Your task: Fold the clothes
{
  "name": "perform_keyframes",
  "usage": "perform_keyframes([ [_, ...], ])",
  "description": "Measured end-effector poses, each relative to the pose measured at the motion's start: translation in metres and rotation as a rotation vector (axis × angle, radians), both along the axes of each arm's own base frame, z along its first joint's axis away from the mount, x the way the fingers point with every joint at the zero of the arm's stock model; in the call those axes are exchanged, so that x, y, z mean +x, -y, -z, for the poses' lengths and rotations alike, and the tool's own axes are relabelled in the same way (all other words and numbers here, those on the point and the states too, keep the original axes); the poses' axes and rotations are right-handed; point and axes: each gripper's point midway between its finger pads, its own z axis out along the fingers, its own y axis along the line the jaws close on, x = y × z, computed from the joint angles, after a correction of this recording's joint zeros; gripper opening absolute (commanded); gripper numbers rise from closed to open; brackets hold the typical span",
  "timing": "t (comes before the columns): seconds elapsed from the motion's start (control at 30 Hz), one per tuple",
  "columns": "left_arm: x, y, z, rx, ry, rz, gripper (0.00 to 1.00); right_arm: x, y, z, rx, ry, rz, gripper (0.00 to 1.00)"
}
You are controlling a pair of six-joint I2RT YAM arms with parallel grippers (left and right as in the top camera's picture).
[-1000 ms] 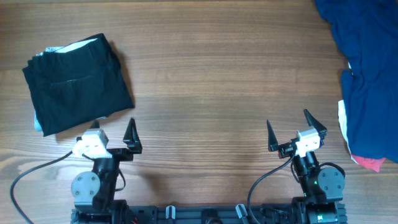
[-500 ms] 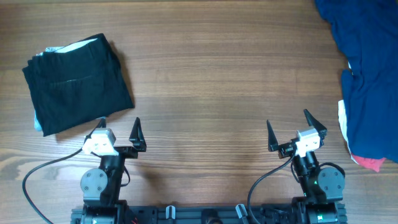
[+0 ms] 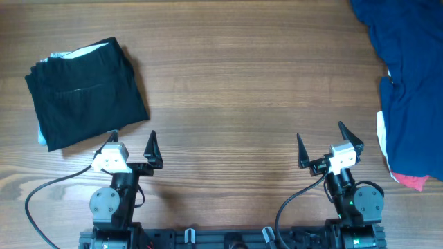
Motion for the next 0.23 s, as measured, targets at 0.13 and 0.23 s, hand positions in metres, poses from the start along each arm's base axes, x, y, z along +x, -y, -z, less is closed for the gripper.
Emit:
perform_keyframes([
  [0.13,0.0,0.0,0.0,0.0,0.0,0.0,1.0,0.0,0.0,0.0,0.0,0.0,0.0,1.0],
  [0.23,0.0,0.0,0.0,0.0,0.0,0.0,1.0,0.0,0.0,0.0,0.0,0.0,0.0,1.0],
])
